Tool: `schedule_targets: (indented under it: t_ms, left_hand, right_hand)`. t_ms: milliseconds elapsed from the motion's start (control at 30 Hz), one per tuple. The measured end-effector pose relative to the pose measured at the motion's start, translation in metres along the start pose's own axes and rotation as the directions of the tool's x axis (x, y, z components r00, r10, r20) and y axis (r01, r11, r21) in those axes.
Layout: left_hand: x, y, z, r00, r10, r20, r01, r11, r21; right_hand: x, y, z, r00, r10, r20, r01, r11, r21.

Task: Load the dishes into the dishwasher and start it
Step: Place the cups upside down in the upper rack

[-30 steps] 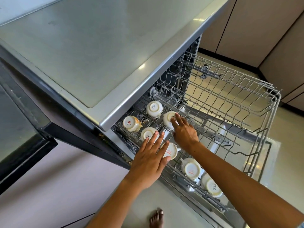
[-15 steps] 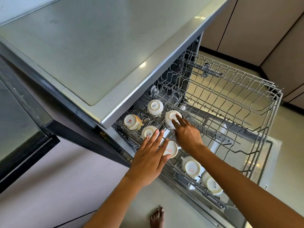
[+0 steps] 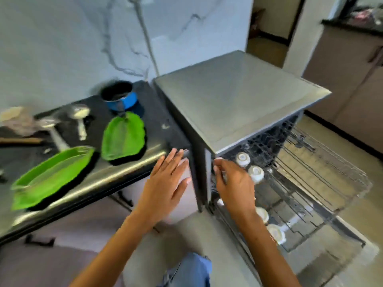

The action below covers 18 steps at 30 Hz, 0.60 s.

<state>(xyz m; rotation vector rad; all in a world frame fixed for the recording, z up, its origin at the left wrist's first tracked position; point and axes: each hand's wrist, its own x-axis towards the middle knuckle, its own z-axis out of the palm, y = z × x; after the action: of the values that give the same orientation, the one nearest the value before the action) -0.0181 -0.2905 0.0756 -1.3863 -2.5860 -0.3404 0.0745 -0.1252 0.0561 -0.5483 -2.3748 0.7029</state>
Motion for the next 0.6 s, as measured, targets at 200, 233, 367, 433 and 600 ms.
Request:
schedule_targets:
  t_ms: [200,233,367,433,600]
  left_hand:
    - [-0.073,-0.068,-0.084,0.913,-0.372,-0.168,0.381,0.924,0.021]
    - [-0.079,-0.083,-0.094,0.886,-0.416,-0.203,0.429,0.903,0.025]
    - [-0.1,-0.146,-0.116,0.806,-0.521,-0.28,0.553,0.832,0.043]
    - [-0.104,-0.183,-0.121,0.774,-0.558,-0.3,0.599,0.799,0.058]
    - [-0.105,-0.292,-0.133,0.702,-0.644,-0.305,0.694,0.714,0.091]
  right_hand:
    - [0.039,-0.143,0.03,0.975,-0.221,0.04,0.198,0.929,0.312]
    - [0.047,-0.163,0.04,0.964,-0.263,0.045,0.235,0.916,0.324]
    - [0.074,-0.228,0.09,0.918,-0.396,0.01,0.374,0.874,0.309]
    - [0.089,-0.253,0.119,0.903,-0.429,0.003,0.403,0.849,0.341]
    - [0.134,-0.319,0.213,0.878,-0.474,0.064,0.409,0.814,0.413]
